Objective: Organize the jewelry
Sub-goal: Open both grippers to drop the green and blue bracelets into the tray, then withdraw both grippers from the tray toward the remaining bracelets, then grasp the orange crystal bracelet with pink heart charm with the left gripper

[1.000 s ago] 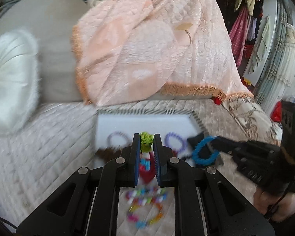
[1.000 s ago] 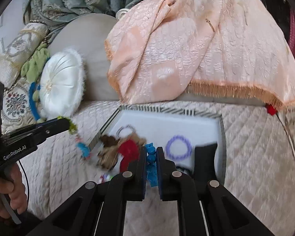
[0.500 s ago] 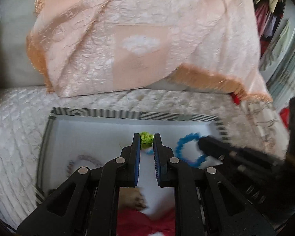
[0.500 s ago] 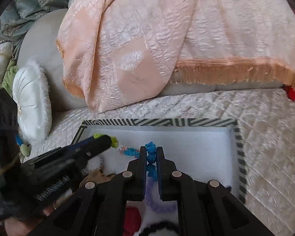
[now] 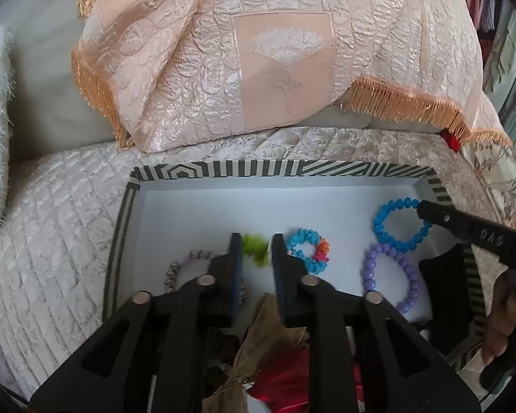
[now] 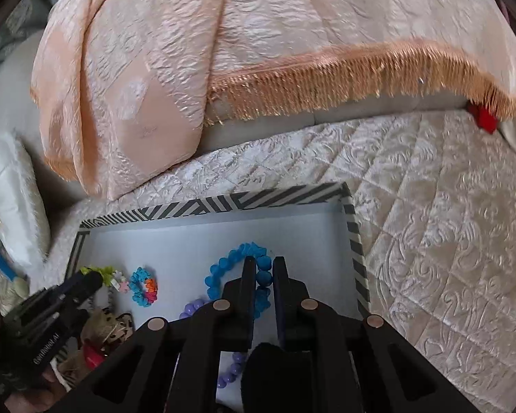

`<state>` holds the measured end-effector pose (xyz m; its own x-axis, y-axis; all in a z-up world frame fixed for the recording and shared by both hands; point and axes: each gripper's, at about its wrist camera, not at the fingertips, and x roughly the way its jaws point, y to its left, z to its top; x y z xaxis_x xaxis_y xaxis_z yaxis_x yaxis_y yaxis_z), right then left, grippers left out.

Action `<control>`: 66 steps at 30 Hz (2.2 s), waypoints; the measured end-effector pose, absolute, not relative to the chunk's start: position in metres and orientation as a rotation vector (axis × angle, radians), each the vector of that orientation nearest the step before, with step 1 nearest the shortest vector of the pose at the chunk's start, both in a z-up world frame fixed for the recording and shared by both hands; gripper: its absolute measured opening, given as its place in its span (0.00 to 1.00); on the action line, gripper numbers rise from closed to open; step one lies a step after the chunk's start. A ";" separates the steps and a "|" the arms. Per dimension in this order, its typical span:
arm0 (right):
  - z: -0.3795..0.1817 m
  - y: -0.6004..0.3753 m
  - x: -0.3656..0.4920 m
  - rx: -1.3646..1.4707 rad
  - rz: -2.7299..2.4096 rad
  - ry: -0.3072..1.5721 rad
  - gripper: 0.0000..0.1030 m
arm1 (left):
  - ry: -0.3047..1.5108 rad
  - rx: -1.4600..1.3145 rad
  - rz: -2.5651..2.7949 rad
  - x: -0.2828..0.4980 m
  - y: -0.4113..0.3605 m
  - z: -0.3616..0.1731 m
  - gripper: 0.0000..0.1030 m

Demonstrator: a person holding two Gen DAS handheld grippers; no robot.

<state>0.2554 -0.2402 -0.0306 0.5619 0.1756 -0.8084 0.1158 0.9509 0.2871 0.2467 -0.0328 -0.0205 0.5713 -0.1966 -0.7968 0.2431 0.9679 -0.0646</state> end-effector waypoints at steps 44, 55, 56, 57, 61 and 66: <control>-0.052 -0.117 0.029 0.006 0.200 1.084 0.17 | 0.993 0.092 -0.415 0.056 0.024 -0.047 0.48; -0.032 -0.103 0.034 0.018 0.316 0.988 0.17 | 1.031 0.096 -0.414 0.048 0.035 -0.044 0.21; -0.030 -0.101 0.034 0.022 0.345 0.971 0.17 | 1.029 0.085 -0.405 0.047 0.040 -0.041 0.21; -0.028 -0.097 0.034 0.024 0.386 0.950 0.17 | 1.027 0.077 -0.390 0.047 0.046 -0.037 0.21; -0.032 -0.072 0.043 -0.058 0.511 0.920 0.17 | 1.016 0.078 -0.299 0.051 0.066 -0.032 0.21; -0.041 -0.052 0.057 -0.150 0.551 0.900 0.17 | 1.015 0.079 -0.247 0.053 0.081 -0.031 0.21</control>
